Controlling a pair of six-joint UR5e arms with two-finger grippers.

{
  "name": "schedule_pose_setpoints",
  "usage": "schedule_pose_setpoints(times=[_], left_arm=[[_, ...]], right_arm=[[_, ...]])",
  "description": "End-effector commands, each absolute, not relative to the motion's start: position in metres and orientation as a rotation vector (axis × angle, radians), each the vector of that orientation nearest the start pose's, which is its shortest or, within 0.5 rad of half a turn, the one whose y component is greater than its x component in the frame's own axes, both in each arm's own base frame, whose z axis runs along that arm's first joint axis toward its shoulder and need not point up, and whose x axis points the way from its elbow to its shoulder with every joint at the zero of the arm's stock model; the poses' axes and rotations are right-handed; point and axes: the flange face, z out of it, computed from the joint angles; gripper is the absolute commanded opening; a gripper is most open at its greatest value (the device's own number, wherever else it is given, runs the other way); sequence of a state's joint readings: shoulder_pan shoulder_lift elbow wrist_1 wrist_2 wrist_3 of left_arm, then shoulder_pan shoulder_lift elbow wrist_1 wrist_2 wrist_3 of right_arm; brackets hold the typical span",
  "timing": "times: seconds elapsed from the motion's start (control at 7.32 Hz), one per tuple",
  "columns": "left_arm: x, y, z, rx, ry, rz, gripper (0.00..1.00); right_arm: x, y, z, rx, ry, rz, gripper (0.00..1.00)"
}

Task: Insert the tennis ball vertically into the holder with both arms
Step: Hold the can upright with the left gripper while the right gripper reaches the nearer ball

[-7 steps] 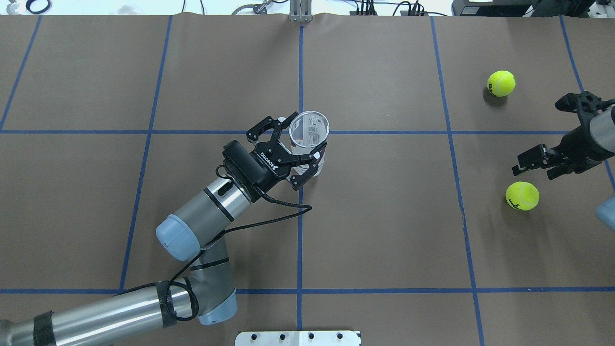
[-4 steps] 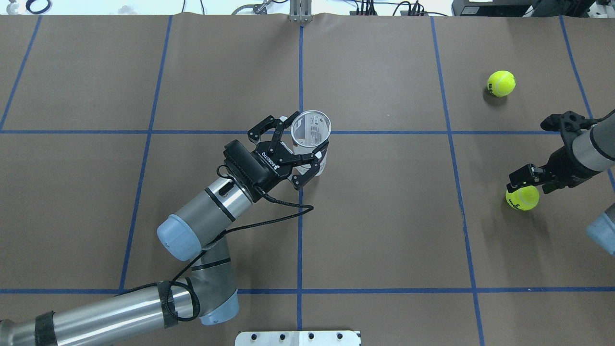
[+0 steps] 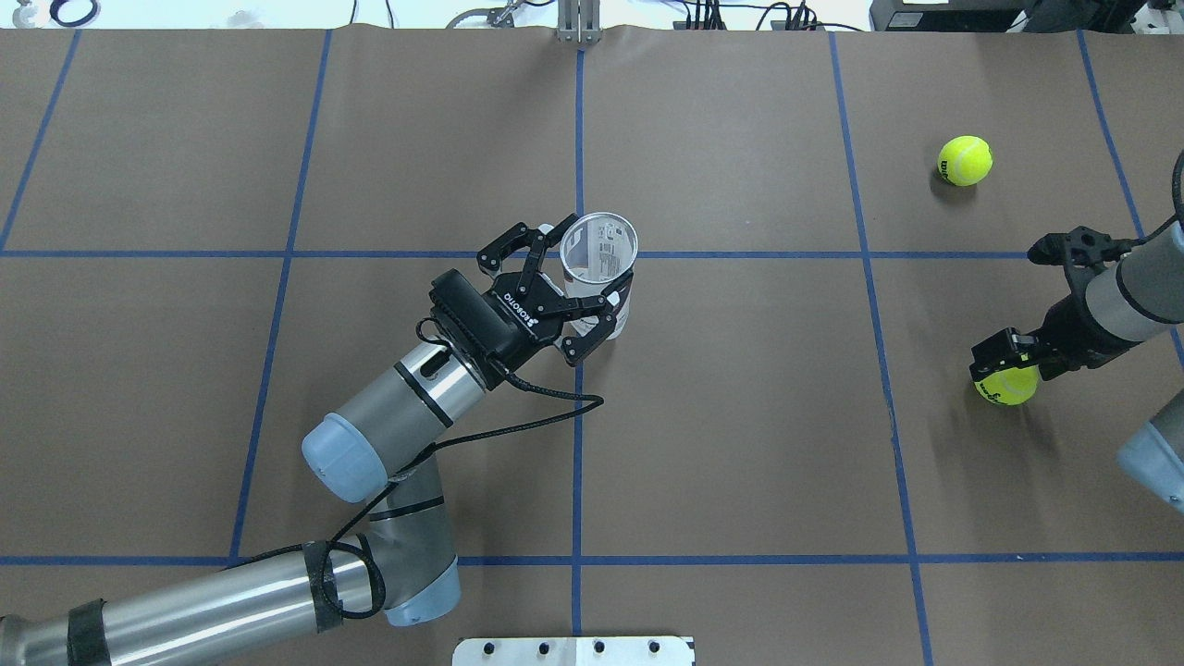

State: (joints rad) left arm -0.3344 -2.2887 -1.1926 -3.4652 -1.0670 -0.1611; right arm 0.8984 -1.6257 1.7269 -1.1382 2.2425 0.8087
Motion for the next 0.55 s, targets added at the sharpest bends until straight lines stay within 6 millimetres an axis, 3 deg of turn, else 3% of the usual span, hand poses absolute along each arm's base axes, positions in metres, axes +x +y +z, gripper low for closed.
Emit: schedule_pose_setpoints(times=[0.0, 0.14, 0.27, 0.41], left_arm=[[0.561, -0.3869, 0.2199, 1.798, 1.162, 0.062, 0.76], [0.561, -0.3869, 0.2199, 1.798, 1.162, 0.062, 0.76], [0.561, -0.3869, 0.2199, 1.797, 1.164, 0.061, 0.76], [0.5609, -0.387, 0.2199, 1.797, 1.163, 0.06, 0.76]], right_arm=[[-0.2535, -0.431, 0.5646, -0.065, -0.827, -0.051, 0.67], [-0.2536, -0.4308, 0.5644, -0.067, -0.829, -0.052, 0.3], [-0.2543, -0.4304, 0.56, -0.069, -0.841, -0.058, 0.0], [-0.2537, -0.4305, 0.5577, -0.067, -0.844, -0.058, 0.0]])
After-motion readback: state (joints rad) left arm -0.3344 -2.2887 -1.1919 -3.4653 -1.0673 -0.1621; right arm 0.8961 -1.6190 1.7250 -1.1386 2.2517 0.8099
